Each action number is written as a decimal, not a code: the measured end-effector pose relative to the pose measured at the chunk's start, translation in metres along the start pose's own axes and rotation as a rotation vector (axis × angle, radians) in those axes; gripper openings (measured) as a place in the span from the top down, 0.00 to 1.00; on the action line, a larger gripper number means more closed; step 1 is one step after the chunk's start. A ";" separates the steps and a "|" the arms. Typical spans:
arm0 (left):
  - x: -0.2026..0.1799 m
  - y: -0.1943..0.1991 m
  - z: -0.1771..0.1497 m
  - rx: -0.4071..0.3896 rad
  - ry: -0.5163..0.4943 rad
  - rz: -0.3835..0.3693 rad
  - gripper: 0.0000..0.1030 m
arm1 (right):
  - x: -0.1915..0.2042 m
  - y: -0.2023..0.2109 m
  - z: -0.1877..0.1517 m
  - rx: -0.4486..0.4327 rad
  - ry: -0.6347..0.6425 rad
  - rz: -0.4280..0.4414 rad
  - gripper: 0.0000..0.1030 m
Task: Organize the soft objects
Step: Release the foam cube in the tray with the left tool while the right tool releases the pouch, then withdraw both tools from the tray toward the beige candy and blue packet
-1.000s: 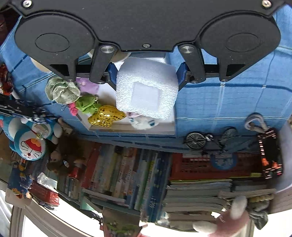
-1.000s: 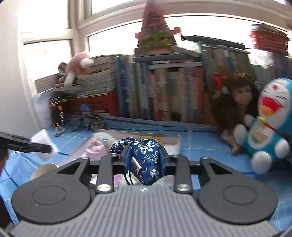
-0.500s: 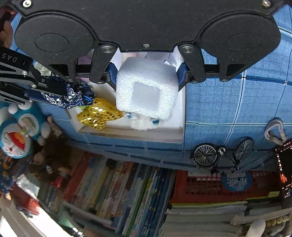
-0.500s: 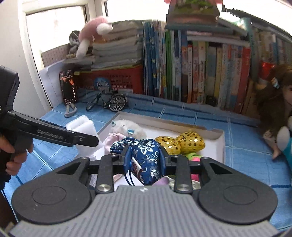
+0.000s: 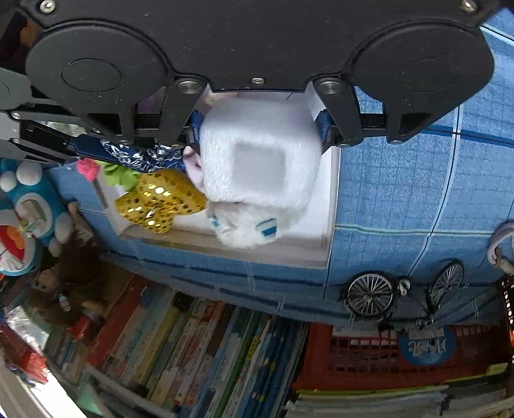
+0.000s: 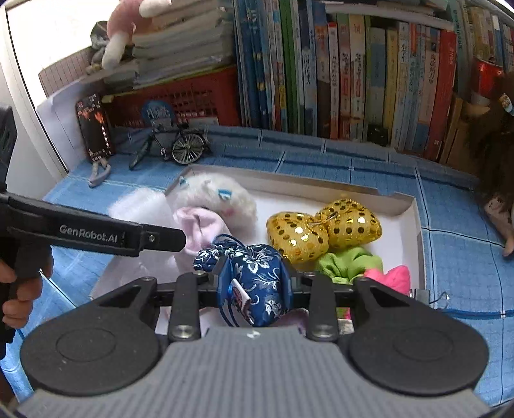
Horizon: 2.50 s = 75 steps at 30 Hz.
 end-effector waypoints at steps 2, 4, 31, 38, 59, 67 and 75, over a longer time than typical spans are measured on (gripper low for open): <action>-0.002 -0.007 -0.001 0.014 -0.006 0.001 0.43 | -0.001 -0.004 0.000 0.017 -0.006 -0.002 0.63; -0.004 -0.011 -0.001 0.021 -0.009 0.002 0.43 | -0.002 -0.006 0.001 0.024 -0.012 -0.003 0.63; 0.001 0.080 -0.020 -0.199 -0.107 -0.017 0.16 | 0.046 0.068 -0.009 -0.097 0.199 0.042 0.15; 0.002 0.115 -0.046 -0.262 -0.113 -0.041 0.15 | 0.072 0.095 -0.026 -0.147 0.305 0.007 0.10; 0.017 0.193 -0.147 -0.456 -0.088 -0.042 0.12 | 0.127 0.137 -0.108 -0.199 0.497 -0.010 0.01; 0.033 0.202 -0.198 -0.480 -0.020 -0.023 0.13 | 0.153 0.131 -0.142 -0.126 0.578 0.001 0.08; 0.039 0.181 -0.237 -0.375 -0.036 -0.028 0.48 | 0.153 0.110 -0.183 -0.071 0.555 -0.026 0.28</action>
Point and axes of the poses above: each gripper's, at about its wrist camera, not at the fingertips, and y roughly against the way its jaws point, x to its left, z to its top, the point moved 3 cm from there along -y, roughly the way its jaws point, and after that the axes turned 15 degrees about z, right-handed, at the moved point
